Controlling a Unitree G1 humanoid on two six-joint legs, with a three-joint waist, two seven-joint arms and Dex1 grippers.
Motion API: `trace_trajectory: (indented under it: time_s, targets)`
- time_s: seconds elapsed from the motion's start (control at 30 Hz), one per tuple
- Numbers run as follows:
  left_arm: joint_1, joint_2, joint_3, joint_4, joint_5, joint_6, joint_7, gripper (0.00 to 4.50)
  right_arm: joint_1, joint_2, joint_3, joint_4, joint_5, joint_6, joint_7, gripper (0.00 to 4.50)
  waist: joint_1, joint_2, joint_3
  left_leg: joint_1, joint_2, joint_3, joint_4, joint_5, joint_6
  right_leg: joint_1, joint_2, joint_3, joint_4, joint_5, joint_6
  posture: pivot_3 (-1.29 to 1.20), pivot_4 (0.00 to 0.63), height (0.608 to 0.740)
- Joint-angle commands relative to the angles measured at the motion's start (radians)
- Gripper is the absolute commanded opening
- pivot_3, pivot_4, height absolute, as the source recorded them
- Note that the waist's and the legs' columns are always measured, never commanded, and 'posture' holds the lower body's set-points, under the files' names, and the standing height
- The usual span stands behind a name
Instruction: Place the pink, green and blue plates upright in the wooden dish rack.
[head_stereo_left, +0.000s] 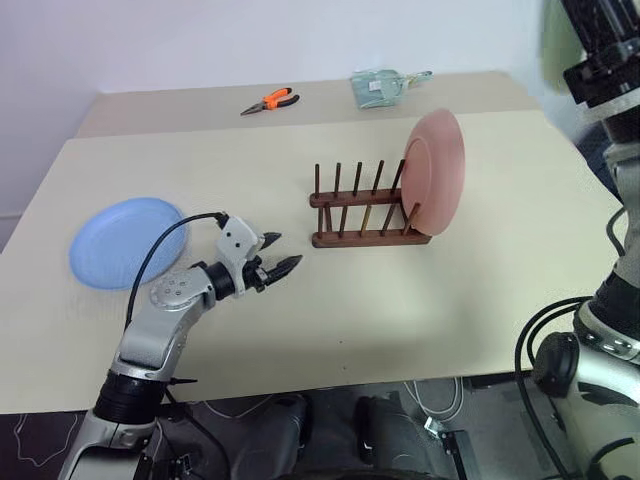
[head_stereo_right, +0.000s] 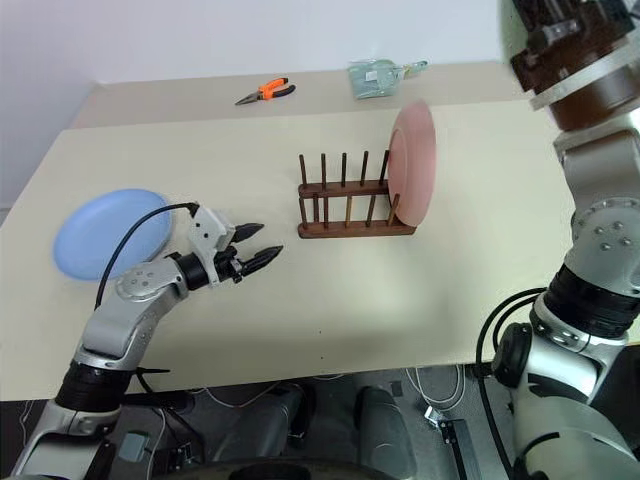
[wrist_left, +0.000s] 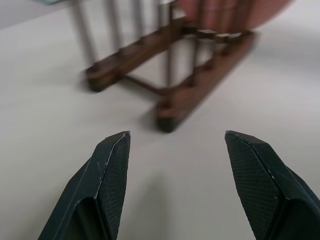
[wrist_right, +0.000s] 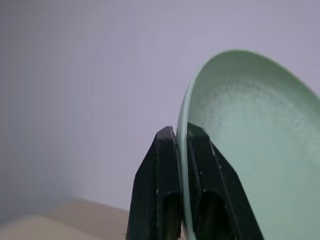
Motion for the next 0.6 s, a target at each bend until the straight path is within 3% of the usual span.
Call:
trace_trajectory:
  time_s: [0.03,0.23,0.6]
  targets:
    - [0.009,-0.002,0.022,-0.005,0.015,-0.05,0.007,3.09,-0.021,0.068,0.061,-0.1,0.256,0.063,-0.097,0.03,-0.003,0.0,0.0,0.0,0.0,0.001,0.0,0.0,0.0,-0.001,0.0,0.001,0.001,0.0,0.0,0.0,0.15,0.727]
    - [0.023,-0.013,0.019,-0.007,0.029,-0.069,0.015,3.09,0.072,0.271,0.226,-0.075,0.308,0.06,-0.323,0.03,-0.016,0.0,0.0,0.0,0.001,0.0,0.0,0.0,-0.001,-0.002,0.0,0.0,0.004,-0.001,-0.001,0.0,0.15,0.727]
    - [0.044,-0.018,0.018,-0.025,0.032,-0.063,0.014,3.09,0.124,0.37,0.245,0.047,0.231,0.005,-0.43,0.03,-0.016,0.001,0.0,0.0,0.0,0.001,0.0,0.001,-0.001,-0.003,0.001,0.001,0.004,0.0,0.0,0.0,0.15,0.727]
